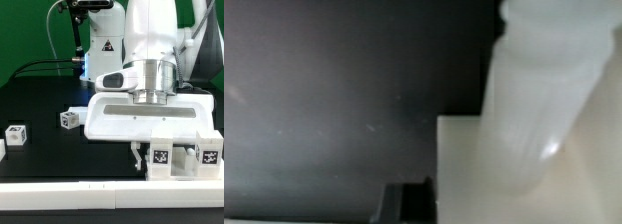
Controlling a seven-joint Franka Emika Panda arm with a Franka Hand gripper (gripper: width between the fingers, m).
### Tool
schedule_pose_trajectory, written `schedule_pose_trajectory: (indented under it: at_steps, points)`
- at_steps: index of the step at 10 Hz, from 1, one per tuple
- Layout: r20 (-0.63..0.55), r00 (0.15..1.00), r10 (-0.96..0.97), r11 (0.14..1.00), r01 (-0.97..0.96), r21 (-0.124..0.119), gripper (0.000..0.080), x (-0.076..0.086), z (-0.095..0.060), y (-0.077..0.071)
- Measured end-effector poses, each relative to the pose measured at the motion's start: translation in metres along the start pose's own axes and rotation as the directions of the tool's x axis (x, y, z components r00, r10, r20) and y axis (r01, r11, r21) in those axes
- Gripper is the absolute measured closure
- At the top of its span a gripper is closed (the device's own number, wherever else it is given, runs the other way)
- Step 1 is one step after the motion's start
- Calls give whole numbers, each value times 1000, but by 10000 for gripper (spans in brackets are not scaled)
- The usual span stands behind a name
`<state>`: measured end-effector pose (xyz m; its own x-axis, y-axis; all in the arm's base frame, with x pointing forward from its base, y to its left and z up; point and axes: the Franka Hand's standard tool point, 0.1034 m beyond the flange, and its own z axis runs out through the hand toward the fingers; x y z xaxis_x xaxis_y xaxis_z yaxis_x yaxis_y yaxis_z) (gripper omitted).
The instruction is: Assemble chair
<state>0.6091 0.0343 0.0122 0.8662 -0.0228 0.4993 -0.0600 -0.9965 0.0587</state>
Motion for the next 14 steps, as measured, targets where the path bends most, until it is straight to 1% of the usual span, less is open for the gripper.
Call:
schedule_pose_trajectory:
  at_steps: [2, 3, 4, 5, 6, 7, 8, 9, 10, 11, 12, 13, 14]
  points:
    - [-1, 1000, -8, 1000, 8, 0, 764, 1, -1, 2]
    - [6, 1000, -17, 1000, 17, -4, 767, 3, -9, 15]
    - [33, 999, -15, 1000, 15, -2, 767, 0, -20, 26]
    - [68, 997, -18, 1000, 17, 8, 769, -1, -31, 34]
    - [78, 997, -15, 1000, 15, 11, 769, 1, -45, 44]
    - [145, 989, -3, 999, -3, 40, 769, -2, -55, 45]
    - [266, 964, 15, 995, -40, 88, 769, -8, -68, 38]
    - [380, 925, 18, 990, -70, 122, 769, -7, -82, 32]
    - [460, 888, 8, 989, -75, 127, 769, -5, -85, 32]
    - [519, 855, -2, 993, -61, 105, 769, -3, -77, 26]
    - [581, 814, -15, 991, -63, 115, 769, -7, -77, 24]
    - [622, 783, -19, 990, -71, 119, 769, -8, -78, 24]
    - [685, 728, -30, 989, -78, 127, 769, -13, -79, 22]
